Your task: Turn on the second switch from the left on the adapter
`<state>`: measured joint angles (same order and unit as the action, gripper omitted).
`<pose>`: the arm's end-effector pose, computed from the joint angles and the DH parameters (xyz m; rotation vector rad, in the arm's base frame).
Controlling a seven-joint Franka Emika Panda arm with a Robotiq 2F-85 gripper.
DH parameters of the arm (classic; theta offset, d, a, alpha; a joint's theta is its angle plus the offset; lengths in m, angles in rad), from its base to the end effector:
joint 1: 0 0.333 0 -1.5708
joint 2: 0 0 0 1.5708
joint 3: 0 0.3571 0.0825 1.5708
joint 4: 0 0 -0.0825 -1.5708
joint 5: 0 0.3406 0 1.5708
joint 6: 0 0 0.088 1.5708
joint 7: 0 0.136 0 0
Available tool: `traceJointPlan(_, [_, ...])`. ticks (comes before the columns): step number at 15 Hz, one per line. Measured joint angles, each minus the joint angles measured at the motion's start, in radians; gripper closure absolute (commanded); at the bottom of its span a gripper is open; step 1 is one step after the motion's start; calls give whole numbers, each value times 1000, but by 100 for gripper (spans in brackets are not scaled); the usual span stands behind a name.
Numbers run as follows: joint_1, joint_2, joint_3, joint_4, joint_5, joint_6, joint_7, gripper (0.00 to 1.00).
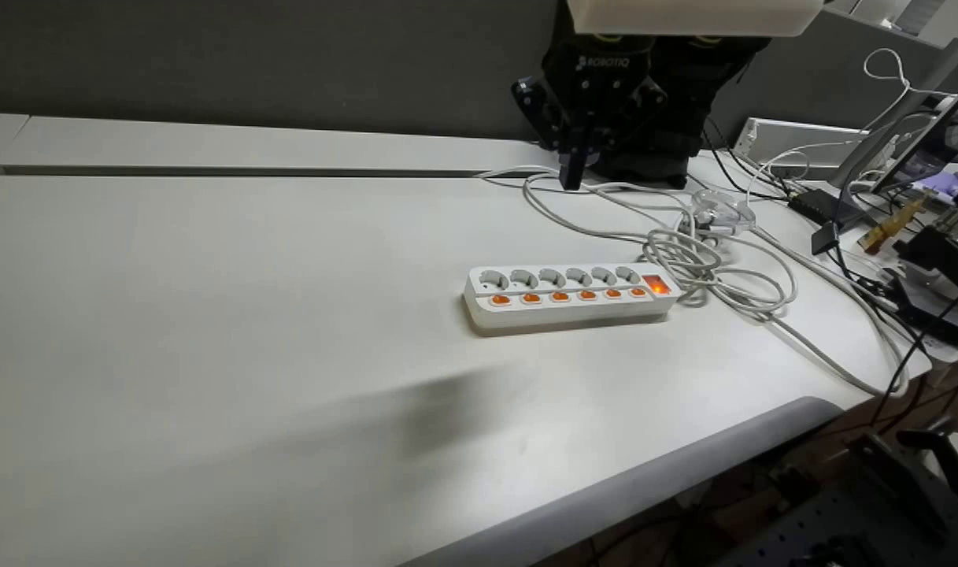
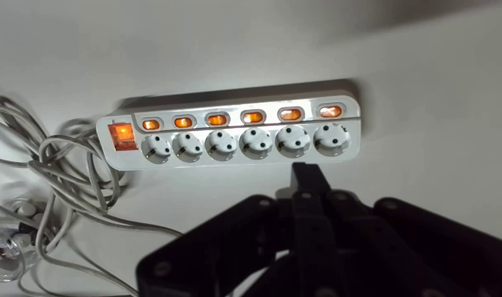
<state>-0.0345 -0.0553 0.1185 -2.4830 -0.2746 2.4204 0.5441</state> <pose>0.4347 0.0302 0.3545 2.9370 -0.3732 0.0739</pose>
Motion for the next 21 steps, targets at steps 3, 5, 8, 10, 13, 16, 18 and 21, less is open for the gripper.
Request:
traceJointPlan(3, [-2,77,-41,27,-31,31,2,100])
traceJointPlan(5, [2,133,-62,48,-61,54,13,100])
traceJointPlan(8, [26,206,-89,68,-73,91,15,100])
traceJointPlan(10, [48,246,-105,75,-73,104,14,100])
traceJointPlan(13, [80,292,-126,78,-72,118,13,100])
traceJointPlan(16, [104,323,-145,79,-70,124,11,100])
traceJointPlan(18, [116,339,-156,79,-61,131,12,100])
traceJointPlan(21, [137,355,-172,80,-55,141,16,100])
